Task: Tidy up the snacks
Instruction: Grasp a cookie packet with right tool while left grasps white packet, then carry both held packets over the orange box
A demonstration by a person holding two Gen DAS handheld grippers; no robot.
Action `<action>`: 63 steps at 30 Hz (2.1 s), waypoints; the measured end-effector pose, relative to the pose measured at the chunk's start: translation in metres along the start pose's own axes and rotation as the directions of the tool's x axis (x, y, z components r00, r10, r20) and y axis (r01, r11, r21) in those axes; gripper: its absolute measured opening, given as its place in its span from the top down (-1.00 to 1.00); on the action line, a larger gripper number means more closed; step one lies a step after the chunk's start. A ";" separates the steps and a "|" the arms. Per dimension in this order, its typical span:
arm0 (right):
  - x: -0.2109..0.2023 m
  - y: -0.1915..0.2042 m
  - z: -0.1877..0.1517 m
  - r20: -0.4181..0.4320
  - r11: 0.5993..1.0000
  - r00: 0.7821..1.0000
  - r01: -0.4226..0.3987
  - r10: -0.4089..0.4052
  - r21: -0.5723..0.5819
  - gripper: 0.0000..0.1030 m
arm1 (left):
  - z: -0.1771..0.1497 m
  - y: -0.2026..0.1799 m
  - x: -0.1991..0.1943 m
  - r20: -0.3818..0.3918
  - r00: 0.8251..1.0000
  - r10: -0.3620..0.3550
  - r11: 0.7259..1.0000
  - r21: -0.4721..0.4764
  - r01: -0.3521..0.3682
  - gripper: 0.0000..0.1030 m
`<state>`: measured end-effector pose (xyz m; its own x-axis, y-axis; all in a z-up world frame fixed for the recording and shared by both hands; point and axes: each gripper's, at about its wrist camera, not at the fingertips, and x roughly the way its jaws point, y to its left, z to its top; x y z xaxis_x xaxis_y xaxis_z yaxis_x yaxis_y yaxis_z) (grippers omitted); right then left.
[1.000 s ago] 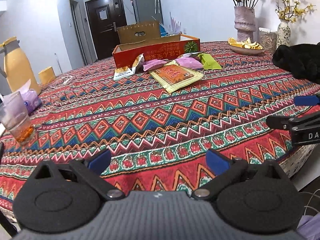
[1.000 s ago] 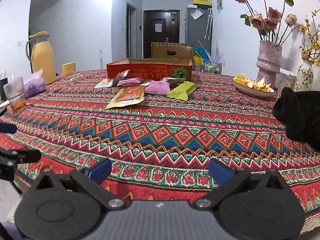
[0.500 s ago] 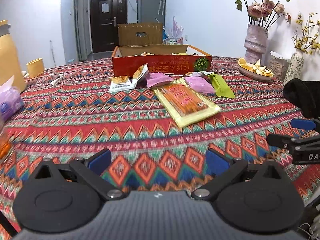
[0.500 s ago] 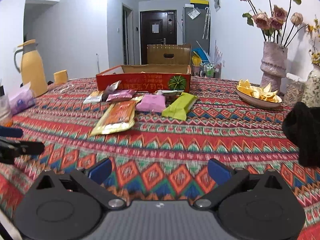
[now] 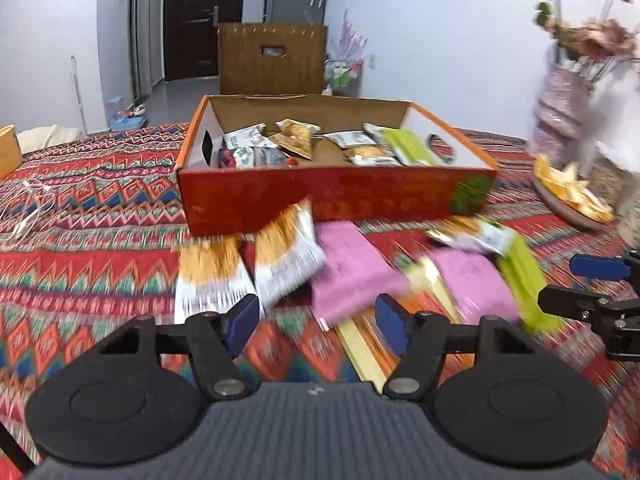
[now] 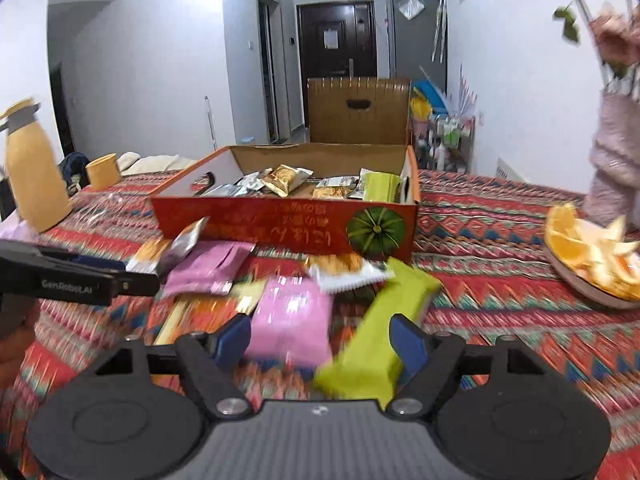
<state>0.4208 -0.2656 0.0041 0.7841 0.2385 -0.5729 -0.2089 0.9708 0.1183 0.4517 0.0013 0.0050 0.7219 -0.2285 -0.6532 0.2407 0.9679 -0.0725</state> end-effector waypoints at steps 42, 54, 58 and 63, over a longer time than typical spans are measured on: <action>-0.155 0.085 -0.128 -0.014 0.996 1.000 0.002 -0.003 -0.092 0.08 | -0.176 -0.016 -0.214 0.006 0.988 -0.152 0.977 -0.151 0.151 0.75; -0.183 0.094 -0.159 -0.027 0.996 1.000 -0.001 -0.001 -0.093 0.08 | -0.201 -0.021 -0.243 0.020 0.991 -0.136 0.979 -0.154 0.137 0.75; -0.186 0.092 -0.159 -0.024 0.995 1.000 -0.001 -0.001 -0.095 0.08 | -0.197 -0.030 -0.238 0.016 0.986 -0.164 0.976 -0.141 0.164 0.75; -0.184 0.081 -0.157 -0.017 0.998 1.000 0.022 -0.023 -0.065 0.08 | -0.183 -0.043 -0.218 -0.009 0.976 -0.219 0.970 -0.112 0.217 0.75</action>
<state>0.1676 -0.2346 -0.0086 0.7788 0.2160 -0.5890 -0.2296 0.9719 0.0529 0.1655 0.0291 0.0130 0.6459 -0.4341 -0.6279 0.3172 0.9008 -0.2965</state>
